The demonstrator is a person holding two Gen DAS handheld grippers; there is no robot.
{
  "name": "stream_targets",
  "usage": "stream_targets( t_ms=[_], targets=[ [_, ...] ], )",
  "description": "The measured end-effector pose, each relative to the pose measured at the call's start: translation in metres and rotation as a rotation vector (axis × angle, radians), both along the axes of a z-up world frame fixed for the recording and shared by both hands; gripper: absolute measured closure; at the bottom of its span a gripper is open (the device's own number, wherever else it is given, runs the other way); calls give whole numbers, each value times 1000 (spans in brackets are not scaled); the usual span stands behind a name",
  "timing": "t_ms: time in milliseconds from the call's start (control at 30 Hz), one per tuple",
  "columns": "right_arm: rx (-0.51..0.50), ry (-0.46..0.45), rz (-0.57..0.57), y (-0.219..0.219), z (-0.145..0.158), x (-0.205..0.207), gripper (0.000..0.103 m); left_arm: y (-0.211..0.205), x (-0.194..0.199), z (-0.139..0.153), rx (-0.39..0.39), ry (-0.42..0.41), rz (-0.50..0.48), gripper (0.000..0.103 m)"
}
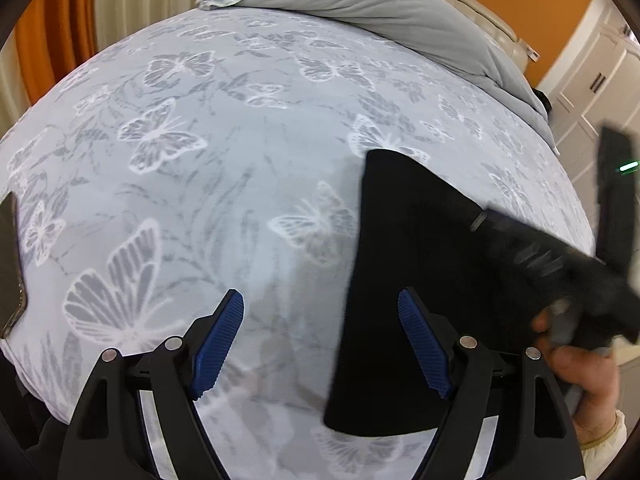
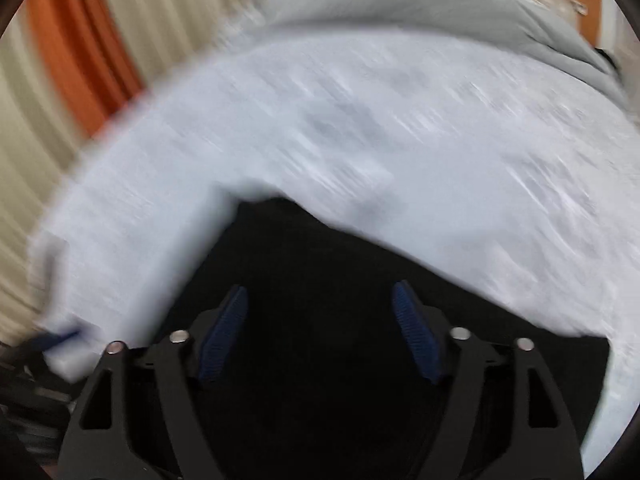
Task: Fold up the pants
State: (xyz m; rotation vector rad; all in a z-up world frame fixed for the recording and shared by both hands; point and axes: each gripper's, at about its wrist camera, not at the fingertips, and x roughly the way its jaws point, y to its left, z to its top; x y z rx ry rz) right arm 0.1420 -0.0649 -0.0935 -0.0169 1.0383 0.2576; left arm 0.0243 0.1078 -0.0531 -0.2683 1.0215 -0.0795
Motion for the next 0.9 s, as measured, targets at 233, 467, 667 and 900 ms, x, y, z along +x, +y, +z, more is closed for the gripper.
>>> stream_targets(
  t_ms=[233, 467, 667, 900],
  targets=[
    [33, -125, -110, -65, 52, -52, 20, -43, -3, 3, 65, -36, -71, 26],
    [-115, -1, -162, -102, 16, -91, 18, -79, -13, 5, 174, -103, -137, 26],
    [-28, 7, -104, -101, 16, -130, 19, -97, -16, 4, 213, -138, -162, 25],
    [83, -46, -94, -107, 35, -143, 81, -120, -23, 2, 260, -154, -202, 25]
  ],
)
